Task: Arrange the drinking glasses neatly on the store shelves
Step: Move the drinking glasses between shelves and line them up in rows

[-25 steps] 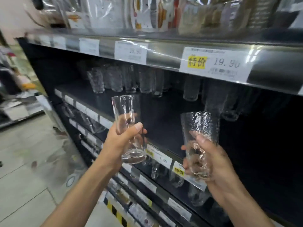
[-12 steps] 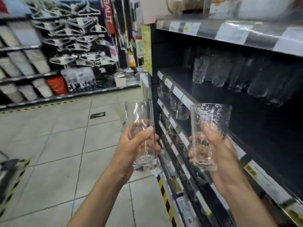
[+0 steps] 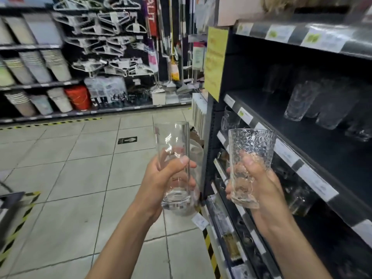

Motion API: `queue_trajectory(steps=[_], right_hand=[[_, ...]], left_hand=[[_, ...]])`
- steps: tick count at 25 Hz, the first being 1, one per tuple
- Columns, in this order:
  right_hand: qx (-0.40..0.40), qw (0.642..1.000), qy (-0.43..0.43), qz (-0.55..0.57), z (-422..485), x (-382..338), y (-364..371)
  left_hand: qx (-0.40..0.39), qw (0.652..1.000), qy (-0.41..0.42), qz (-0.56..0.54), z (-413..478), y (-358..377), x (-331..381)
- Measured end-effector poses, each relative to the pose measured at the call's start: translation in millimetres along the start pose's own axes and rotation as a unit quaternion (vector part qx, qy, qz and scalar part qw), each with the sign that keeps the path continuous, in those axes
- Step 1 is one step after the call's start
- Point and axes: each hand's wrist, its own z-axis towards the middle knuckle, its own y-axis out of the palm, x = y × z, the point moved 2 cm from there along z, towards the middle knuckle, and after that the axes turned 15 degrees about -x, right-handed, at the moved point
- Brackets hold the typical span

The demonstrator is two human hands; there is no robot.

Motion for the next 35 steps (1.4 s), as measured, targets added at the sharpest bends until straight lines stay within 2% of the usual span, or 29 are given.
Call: queue_trajectory(steps=[4,12,19,23,29,35], right_hand=[[0.035,0.999,-0.001,-0.008,69,12,18],[0.114,0.993,-0.007,-0.031,163,24,13],[0.188,0.981,-0.024,-0.051,250,20,-37],[0.237,0.968,-0.056,-0.054,292,6,-69],[0.336,0.936,-0.056,-0.091,330,-17,-105],[0.465,0.869,-0.061,-0.157,365,-38,-137]], left_hand=[[-0.029,1.0,-0.009,0.001,62,-54,2],[-0.084,0.995,-0.041,-0.025,170,-104,-6],[-0.135,0.987,-0.075,-0.05,293,-99,-26],[-0.189,0.978,-0.08,-0.024,358,-83,-31],[-0.28,0.955,-0.096,-0.031,443,-57,-39],[-0.396,0.909,-0.122,-0.028,517,-28,-49]])
